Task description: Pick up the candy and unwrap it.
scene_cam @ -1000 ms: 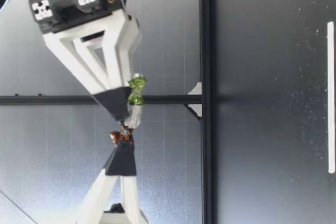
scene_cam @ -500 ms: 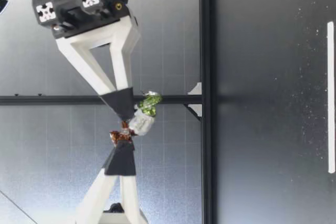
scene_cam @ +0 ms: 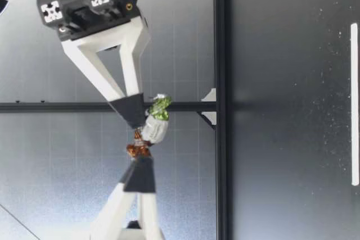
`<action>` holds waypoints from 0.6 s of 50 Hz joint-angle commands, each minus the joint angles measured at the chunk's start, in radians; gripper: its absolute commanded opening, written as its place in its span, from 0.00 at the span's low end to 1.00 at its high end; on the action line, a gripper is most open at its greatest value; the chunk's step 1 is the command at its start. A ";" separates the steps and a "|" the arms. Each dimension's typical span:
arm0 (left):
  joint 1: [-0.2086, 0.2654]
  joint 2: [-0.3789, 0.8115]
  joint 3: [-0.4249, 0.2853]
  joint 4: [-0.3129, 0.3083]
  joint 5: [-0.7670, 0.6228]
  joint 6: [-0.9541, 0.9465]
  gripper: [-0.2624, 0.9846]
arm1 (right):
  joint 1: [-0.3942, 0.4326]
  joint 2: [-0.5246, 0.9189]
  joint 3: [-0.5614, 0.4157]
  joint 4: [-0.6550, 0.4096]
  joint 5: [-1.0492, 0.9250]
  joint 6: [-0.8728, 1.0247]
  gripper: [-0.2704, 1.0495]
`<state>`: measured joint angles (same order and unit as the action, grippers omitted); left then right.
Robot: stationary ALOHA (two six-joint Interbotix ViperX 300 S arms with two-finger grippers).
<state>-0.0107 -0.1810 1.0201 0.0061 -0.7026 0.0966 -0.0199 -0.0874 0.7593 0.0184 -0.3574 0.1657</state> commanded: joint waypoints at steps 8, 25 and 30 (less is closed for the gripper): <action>0.000 0.005 -0.038 -0.025 0.035 -0.132 0.71 | -0.005 -0.020 -0.026 -0.002 -0.002 -0.023 0.07; 0.000 0.055 -0.114 -0.008 0.025 -0.213 0.69 | 0.000 -0.011 -0.023 -0.002 0.017 -0.031 0.07; 0.002 0.081 -0.126 -0.012 0.025 -0.210 0.69 | 0.014 -0.014 -0.023 -0.002 0.018 -0.032 0.07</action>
<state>-0.0107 -0.1012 0.9219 -0.0046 -0.6688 -0.1150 -0.0184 -0.0874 0.7547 0.0184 -0.3359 0.1365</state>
